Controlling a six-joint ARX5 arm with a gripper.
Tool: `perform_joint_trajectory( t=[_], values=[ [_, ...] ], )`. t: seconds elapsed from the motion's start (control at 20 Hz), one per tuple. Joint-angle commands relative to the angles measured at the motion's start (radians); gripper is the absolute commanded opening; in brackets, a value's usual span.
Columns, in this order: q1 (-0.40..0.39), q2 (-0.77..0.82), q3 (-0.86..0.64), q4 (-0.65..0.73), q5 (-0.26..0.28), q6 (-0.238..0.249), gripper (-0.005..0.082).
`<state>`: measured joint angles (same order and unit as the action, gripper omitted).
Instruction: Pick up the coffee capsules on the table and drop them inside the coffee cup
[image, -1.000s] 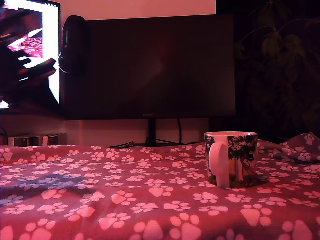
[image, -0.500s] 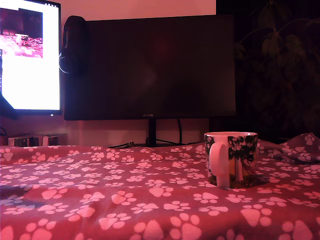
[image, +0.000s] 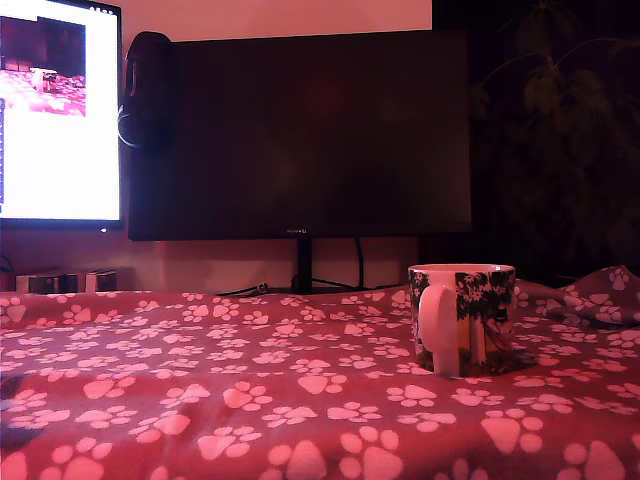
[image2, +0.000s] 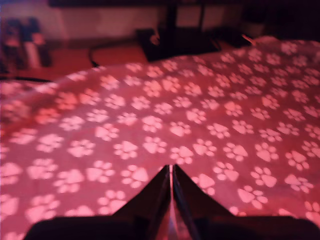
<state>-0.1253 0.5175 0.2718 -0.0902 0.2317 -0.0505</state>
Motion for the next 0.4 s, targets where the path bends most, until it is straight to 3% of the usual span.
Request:
perform_joint_trajectory(
  t=[0.0,0.35],
  values=[
    [0.002,-0.052,-0.035,-0.01,-0.005,-0.008,-0.0021],
    [0.002,-0.2,-0.046,-0.115,-0.055,-0.041,-0.0021]
  ],
)
